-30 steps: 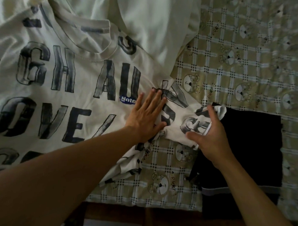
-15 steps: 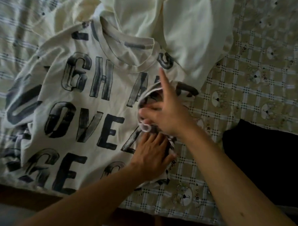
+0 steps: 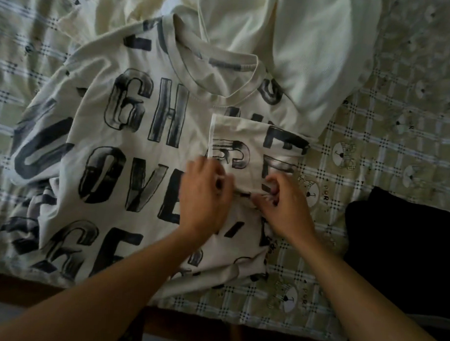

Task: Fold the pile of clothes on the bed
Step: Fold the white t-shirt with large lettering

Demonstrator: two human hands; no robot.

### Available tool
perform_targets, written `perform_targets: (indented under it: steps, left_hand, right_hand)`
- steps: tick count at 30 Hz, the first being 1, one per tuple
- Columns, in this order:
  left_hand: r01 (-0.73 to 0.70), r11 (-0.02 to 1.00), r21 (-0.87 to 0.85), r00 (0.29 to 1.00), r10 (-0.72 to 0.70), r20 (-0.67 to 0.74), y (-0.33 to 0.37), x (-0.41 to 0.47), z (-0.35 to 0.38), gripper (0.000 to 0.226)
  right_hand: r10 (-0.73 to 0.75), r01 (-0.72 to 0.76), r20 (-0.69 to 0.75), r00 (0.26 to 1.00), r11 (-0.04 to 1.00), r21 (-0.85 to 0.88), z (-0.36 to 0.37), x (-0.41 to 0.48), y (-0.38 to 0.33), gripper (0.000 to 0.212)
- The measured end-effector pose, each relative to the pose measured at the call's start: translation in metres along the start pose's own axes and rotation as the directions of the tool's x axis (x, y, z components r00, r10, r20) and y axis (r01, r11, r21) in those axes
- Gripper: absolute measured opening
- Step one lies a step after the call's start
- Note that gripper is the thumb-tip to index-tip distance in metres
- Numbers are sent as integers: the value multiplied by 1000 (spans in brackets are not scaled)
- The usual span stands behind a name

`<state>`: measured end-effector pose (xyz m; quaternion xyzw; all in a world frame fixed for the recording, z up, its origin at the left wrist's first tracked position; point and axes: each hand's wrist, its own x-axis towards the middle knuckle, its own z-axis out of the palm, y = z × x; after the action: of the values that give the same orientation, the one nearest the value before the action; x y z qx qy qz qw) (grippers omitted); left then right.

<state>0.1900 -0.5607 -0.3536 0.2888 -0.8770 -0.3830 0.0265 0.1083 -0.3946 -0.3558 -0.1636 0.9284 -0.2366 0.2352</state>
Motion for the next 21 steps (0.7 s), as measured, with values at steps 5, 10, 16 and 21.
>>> perform_targets:
  steps: [5,10,16,21]
  left_hand:
    - [255,961,-111,965,-245,90,-3,41,0,48]
    - [242,950,-197,935,-174,309,-7,55,-6,34]
    - [233,956,-180,923,-158,351,-20,63,-18,31]
    - [178,974,-140,958,-139,252,-12,50,-12,44]
  right_hand:
    - [-59,60,34,998,998,-14,14,-38,1,24]
    - [-286,259,-79,955,934,-248,7,-48,-8,16]
    - [-99,206,341,935,934,-293,-8,-37,-3,11]
    - [-237,235,22,971,940,-246,-32,-10,-28,18]
